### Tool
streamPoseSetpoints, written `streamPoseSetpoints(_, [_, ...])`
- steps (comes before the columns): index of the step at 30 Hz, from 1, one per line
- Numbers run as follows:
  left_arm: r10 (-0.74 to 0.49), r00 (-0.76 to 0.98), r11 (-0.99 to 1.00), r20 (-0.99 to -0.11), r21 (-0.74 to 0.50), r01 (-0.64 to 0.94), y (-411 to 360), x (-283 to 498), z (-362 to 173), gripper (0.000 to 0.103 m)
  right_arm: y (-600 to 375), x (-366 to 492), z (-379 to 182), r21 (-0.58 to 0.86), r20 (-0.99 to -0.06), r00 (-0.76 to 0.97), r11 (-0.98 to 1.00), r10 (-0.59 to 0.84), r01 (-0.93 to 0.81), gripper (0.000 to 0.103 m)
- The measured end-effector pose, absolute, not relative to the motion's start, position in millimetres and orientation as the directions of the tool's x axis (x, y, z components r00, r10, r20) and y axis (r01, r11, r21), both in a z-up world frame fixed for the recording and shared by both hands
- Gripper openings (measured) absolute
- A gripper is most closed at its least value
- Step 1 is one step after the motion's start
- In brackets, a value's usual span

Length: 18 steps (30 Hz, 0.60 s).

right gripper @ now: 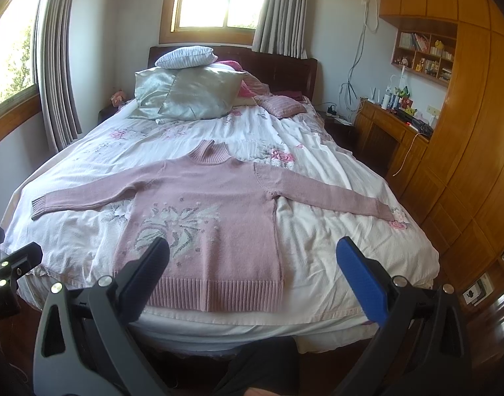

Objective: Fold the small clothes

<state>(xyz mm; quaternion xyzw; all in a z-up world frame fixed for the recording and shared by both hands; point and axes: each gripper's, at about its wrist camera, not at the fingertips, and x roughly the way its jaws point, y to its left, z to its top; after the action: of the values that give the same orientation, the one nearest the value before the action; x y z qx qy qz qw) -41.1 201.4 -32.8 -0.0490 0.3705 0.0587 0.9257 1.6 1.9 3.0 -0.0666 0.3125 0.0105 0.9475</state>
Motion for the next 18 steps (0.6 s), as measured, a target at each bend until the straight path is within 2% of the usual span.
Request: streamPoseSetpoints(18, [0.075, 0.717, 0.988, -0.693, -0.045, -0.147, 203.1, -38.5, -34.8, 0.099, 1.0, 1.6, 0.7, -0.119, -0.597, 0.802, 0.991, -0.022, -0.062, 0.101])
